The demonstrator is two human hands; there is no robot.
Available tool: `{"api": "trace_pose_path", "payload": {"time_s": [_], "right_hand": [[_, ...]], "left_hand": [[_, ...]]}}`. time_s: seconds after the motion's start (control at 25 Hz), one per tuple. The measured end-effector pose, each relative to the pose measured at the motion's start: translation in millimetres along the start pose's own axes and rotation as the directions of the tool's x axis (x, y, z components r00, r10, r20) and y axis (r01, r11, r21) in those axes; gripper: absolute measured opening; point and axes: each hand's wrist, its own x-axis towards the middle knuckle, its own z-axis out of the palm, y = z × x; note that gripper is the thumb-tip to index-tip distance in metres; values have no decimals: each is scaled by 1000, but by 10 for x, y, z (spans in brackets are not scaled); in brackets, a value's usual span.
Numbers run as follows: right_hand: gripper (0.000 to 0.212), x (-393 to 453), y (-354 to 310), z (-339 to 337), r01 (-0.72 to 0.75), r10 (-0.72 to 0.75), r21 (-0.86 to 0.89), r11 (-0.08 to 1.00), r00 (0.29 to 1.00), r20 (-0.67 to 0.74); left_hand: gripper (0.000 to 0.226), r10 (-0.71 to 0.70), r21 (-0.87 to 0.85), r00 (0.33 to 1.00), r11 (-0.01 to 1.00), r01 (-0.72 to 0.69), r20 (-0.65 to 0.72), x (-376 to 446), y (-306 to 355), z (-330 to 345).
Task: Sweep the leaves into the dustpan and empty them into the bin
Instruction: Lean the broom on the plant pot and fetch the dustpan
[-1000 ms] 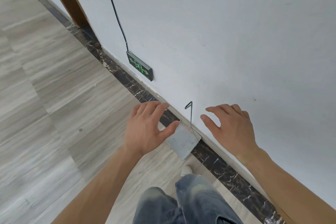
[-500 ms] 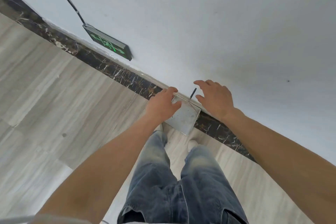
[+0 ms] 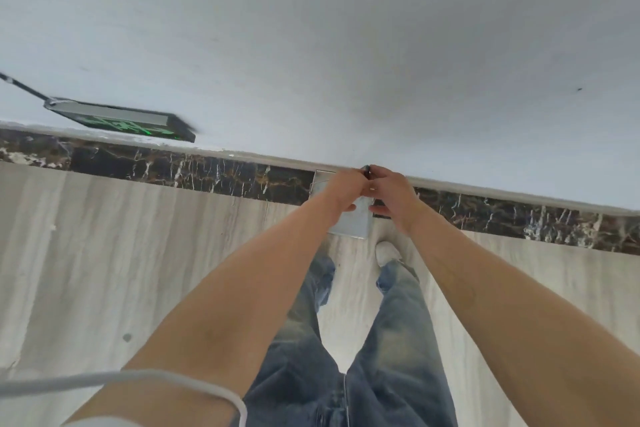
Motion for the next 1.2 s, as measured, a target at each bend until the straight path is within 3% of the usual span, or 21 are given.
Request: {"api": "trace_pose_path", "payload": {"time_s": [0.16,0.32,0.44,0.56,0.68,0.8,0.92,1.08,1.2], "right_hand": [[43,-152,86,-22,-14,22,184,983,999,-42],[48,-561,171,-369,11,36,230,973,979,-201],[38,-971,312,-760,30,16,161,986,960,-278],[25,-1430,546,-1124,72,-42,72,995,937,-348],[40,-1834,907,-1458,137,-125,-2,991,903,-411],[23,-2313,1518,-1802,128,-105,22,992,889,-445],[30,-2851,2159,-2157,117,-91,22,993,866,-492],[47,-3602,3145,-2524,174,-5,256,951,836,-548],[55,-4017,3713,-2689,277,73,498,822,815,-575]], "left_hand": [[40,-9,39,999,999,7,47,-52,52,40],[43,-10,102,986,995,-6,165,-315,178,379],[46,2,177,965,983,-49,261,-557,239,748],[34,16,303,930,943,-137,368,-831,358,1180],[36,-26,449,902,873,-189,430,-1113,409,1739],[39,-87,632,851,709,-312,517,-1477,346,2468],[25,-110,731,777,441,-521,620,-1934,257,3199],[16,-199,625,607,37,-780,769,-2599,-81,4371],[21,-200,475,485,-98,-875,851,-2925,-357,5062]]}}
